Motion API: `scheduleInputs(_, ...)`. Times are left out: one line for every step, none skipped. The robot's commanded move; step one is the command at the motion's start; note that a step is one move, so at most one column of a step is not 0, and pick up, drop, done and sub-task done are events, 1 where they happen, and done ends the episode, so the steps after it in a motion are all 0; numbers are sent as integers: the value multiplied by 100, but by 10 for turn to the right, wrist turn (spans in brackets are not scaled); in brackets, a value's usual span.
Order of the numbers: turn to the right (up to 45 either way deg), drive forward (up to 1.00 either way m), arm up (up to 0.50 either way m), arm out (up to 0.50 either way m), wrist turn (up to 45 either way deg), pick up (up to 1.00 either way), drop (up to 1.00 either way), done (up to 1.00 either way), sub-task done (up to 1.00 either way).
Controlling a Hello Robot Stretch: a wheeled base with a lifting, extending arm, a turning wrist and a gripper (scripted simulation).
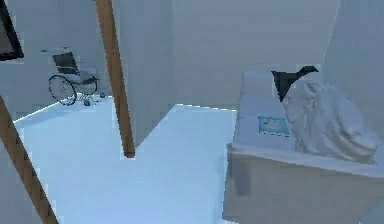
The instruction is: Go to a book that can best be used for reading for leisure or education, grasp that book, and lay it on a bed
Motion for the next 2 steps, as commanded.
scheduleInputs(0, 85, 0, 0, 0, 0, 0, 0, 0)
scheduleInputs(-450, 0, 0, 0, 0, 0, 0, 0, 0)
